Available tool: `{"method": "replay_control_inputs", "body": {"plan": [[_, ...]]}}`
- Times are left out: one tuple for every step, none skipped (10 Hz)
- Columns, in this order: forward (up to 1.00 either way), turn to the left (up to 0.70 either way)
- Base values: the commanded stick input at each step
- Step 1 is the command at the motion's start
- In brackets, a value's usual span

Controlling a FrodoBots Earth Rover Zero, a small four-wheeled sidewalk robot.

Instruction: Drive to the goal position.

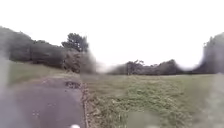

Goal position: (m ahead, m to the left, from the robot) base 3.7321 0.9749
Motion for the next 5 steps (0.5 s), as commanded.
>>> {"method": "replay_control_inputs", "body": {"plan": [[0.00,0.70],[0.00,0.70],[0.00,0.70],[0.00,0.70],[0.00,0.70]]}}
